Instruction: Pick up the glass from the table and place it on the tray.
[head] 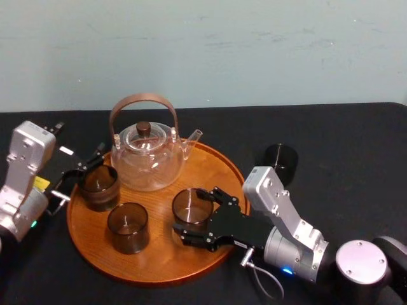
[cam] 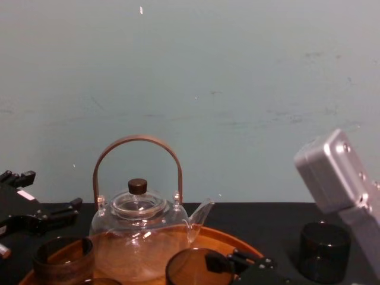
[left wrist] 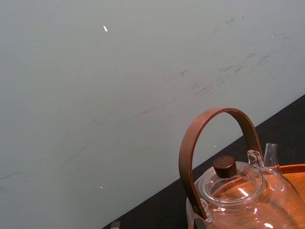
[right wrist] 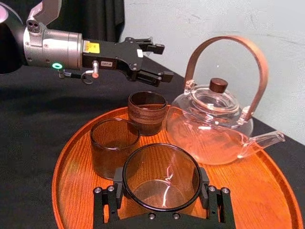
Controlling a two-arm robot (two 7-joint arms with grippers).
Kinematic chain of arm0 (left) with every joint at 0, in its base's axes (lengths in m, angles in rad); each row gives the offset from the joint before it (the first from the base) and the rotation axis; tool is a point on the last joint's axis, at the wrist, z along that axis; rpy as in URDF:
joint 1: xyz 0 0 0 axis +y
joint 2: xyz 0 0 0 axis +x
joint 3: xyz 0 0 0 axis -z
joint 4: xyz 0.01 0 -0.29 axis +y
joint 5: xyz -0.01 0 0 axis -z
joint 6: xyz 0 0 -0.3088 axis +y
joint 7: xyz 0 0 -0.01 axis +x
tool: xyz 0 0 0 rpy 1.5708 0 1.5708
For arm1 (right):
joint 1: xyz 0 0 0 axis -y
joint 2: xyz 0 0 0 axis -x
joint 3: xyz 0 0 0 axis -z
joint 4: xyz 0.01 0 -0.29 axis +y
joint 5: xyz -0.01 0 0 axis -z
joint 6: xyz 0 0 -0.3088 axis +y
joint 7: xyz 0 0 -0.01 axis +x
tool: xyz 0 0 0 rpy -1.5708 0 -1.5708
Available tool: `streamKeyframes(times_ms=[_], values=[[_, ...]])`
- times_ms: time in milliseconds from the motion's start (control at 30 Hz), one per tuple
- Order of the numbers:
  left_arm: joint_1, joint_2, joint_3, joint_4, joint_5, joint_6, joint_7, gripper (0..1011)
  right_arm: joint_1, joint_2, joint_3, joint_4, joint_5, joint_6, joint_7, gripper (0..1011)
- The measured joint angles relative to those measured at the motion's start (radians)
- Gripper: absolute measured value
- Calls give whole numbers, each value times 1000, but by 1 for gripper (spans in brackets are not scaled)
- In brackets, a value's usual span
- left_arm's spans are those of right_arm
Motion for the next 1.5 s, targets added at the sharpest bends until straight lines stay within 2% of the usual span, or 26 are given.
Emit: streamKeyframes(times_ms=[367, 767, 1500], values=[[0, 0, 0, 0, 0, 0, 0, 1001, 26, -27, -23, 66, -1, -23, 16, 908], [0, 0, 0, 0, 0, 0, 0, 1001, 41, -45, -38, 115, 7, -21, 26, 908], [0, 0, 0, 0, 0, 0, 0, 1001, 44, -50, -39, 122, 13, -11, 26, 908]])
